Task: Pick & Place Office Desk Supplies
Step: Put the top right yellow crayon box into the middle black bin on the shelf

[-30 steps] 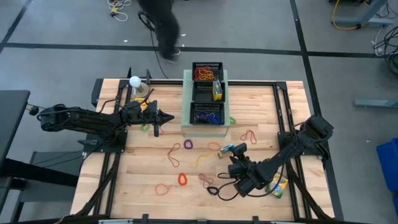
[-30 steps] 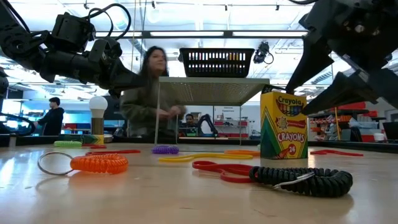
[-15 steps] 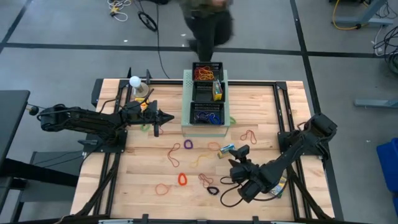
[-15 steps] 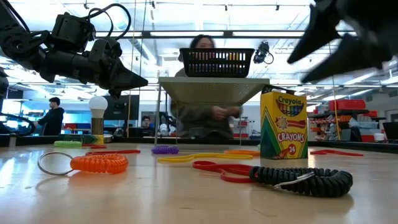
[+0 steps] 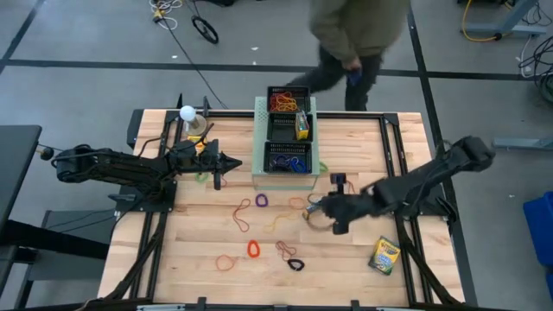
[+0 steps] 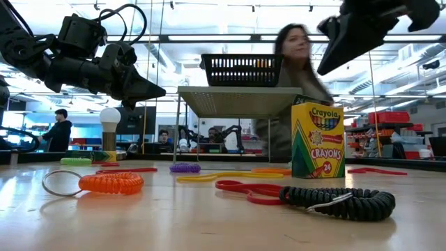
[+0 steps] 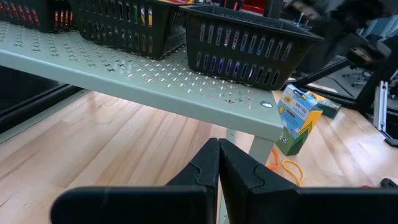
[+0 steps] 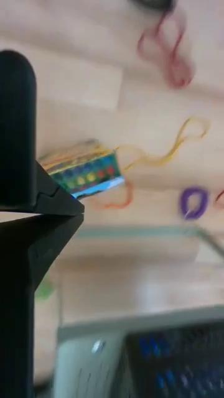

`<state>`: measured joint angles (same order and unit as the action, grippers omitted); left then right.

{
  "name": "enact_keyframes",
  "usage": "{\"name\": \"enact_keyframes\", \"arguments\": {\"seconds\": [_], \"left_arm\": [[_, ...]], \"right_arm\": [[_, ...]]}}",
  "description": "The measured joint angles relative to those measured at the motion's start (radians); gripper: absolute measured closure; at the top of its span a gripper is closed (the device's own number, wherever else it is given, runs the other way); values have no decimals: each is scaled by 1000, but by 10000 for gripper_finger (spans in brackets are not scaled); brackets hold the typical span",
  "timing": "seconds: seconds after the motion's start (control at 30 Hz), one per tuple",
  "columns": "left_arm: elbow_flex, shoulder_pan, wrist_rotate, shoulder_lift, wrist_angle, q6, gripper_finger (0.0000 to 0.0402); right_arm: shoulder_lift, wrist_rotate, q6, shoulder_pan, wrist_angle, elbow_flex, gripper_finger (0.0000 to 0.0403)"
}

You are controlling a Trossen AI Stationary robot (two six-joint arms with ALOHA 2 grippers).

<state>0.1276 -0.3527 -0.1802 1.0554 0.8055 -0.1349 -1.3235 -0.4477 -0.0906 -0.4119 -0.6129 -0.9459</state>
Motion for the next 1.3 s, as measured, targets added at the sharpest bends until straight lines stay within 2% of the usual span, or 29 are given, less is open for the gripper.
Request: {"name": "enact_keyframes", "arguments": {"seconds": [0.13,0.3,0.47,0.63,0.77,1.0,1.3], "left_arm": [[0,0,0,0,0,0,387],[0,0,0,0,2,0,387],[0,0,0,0,6,0,387],[0,0,0,0,18,0,387],[0,0,0,0,21,0,387],[0,0,0,0,24,0,387],[0,0,0,0,28,0,387]], "right_arm": [[109,178,39,96,95,89,393],[119,207,37,176,48,100,360],[68,294,57,185,27,70,286],[18,303,58,180,11,5,201],[-46,317,62,180,-30,-42,156],[-142,347,85,166,-93,-131,140],[-152,328,88,166,-172,-149,140]]}}
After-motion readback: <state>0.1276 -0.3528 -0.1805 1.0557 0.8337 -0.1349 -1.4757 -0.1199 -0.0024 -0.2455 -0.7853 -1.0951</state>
